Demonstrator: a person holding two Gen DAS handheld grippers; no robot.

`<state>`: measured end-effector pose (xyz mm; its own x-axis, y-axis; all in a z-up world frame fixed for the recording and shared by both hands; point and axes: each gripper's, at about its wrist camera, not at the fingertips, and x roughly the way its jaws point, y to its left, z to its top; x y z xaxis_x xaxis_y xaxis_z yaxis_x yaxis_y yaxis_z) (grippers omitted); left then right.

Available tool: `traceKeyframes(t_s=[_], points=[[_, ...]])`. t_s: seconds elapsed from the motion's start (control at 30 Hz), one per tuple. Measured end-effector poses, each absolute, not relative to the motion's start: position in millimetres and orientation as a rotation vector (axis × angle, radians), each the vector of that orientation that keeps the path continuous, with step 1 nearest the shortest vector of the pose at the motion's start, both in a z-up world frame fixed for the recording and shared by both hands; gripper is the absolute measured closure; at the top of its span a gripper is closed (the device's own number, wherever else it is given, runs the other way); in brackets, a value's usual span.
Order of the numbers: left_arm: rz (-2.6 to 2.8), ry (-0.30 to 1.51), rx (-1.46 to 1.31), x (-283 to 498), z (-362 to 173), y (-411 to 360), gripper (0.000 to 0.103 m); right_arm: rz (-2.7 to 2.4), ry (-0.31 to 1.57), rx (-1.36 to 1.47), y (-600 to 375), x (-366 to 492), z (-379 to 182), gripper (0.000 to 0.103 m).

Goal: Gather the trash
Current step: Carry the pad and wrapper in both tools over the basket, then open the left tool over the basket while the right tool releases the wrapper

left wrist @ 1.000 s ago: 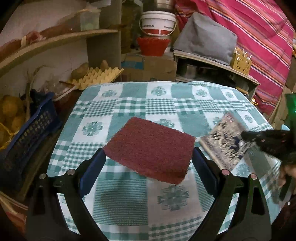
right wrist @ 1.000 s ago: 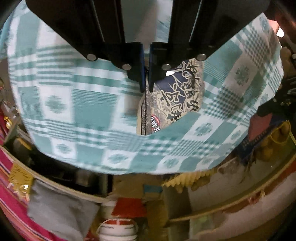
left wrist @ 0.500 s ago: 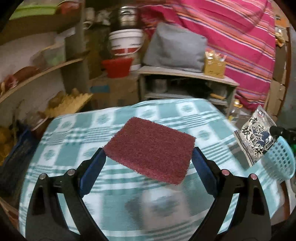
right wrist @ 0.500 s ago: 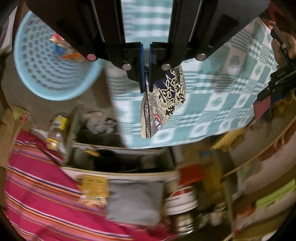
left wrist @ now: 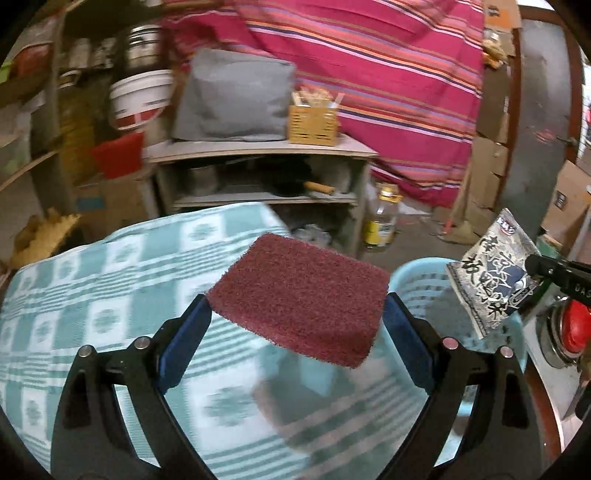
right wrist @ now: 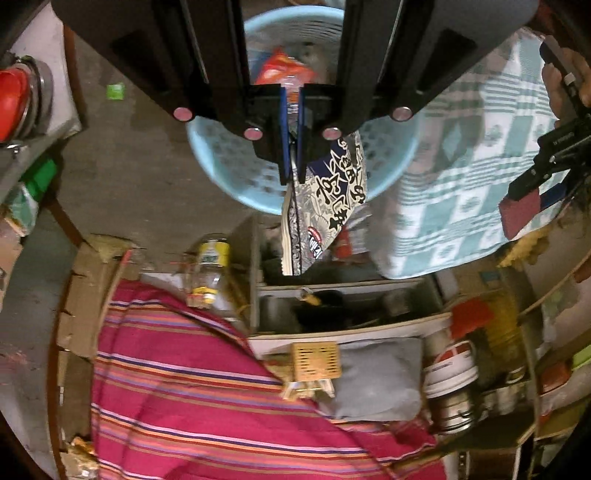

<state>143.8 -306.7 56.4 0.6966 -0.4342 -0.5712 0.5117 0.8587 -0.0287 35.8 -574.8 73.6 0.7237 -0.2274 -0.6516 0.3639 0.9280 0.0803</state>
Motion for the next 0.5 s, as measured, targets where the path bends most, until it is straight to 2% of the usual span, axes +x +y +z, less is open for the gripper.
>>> traceKeyframes(t_s=[0.5], points=[[-0.684,0.663,0.208,133.0,31.8,-427.2,0.012,-0.375,0.717,0.226,-621.0,26.0,55.3,0.099]])
